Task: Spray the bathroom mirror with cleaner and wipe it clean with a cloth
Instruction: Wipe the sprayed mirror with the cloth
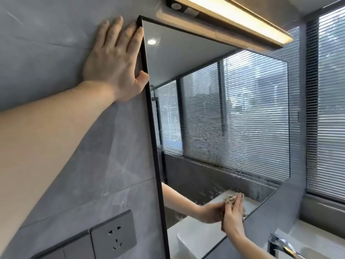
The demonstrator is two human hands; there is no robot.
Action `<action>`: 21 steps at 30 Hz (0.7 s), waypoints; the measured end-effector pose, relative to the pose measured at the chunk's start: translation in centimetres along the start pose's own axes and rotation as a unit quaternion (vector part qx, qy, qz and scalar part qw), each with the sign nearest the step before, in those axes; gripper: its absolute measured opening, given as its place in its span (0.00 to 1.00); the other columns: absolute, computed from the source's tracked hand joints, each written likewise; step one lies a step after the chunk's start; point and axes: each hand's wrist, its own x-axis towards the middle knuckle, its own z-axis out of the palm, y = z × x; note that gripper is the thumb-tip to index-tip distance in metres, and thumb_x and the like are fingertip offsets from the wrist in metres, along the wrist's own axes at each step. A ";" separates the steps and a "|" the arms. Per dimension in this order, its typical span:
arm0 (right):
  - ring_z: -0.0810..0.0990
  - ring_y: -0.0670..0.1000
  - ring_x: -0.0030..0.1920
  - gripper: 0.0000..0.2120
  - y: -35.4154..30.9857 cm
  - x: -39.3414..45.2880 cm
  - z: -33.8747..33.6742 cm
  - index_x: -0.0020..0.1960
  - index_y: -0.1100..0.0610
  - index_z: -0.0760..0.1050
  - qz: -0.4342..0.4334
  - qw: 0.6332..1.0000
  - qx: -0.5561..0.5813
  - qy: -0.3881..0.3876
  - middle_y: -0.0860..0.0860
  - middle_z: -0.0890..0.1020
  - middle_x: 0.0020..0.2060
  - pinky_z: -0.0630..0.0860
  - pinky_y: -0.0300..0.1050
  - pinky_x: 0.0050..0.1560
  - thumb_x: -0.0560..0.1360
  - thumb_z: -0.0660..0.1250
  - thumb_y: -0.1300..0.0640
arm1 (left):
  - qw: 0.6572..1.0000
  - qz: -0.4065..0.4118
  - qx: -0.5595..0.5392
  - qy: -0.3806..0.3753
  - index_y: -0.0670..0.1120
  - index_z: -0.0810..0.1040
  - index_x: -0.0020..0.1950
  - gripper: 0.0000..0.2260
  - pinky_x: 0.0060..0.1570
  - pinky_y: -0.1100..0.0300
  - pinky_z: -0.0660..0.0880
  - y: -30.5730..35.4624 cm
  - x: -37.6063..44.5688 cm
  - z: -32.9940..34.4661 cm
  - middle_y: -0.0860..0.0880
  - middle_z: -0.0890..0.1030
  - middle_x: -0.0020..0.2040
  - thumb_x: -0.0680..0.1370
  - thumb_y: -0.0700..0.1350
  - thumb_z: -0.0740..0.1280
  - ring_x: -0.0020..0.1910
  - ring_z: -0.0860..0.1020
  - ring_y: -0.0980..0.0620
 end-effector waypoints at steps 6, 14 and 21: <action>0.33 0.38 0.83 0.31 -9.9 -0.3 0.6 0.84 0.39 0.38 -0.176 0.984 -0.004 0.019 0.35 0.35 0.83 0.35 0.52 0.85 0.86 0.50 0.45 | 1.000 -0.004 0.002 0.002 0.42 0.54 0.85 0.43 0.83 0.38 0.49 0.0 0.1 0.0 0.38 0.62 0.83 0.73 0.62 0.53 0.84 0.55 0.36; 0.32 0.49 0.85 0.37 -24.2 -7.2 2.0 0.87 0.45 0.41 -0.520 0.841 -0.116 -0.090 0.42 0.38 0.86 0.29 0.56 0.82 0.85 0.57 0.48 | 1.000 -0.003 0.010 -0.007 0.42 0.53 0.85 0.43 0.83 0.38 0.49 -0.1 0.1 0.0 0.38 0.62 0.83 0.74 0.63 0.52 0.84 0.54 0.37; 0.42 0.52 0.87 0.32 -24.8 -2.3 1.6 0.87 0.50 0.48 -0.562 0.817 -0.130 -0.005 0.46 0.47 0.87 0.38 0.57 0.85 0.85 0.52 0.46 | 1.000 -0.002 0.011 -0.010 0.42 0.54 0.85 0.43 0.83 0.39 0.49 -0.1 0.1 0.0 0.39 0.61 0.84 0.73 0.62 0.53 0.84 0.55 0.37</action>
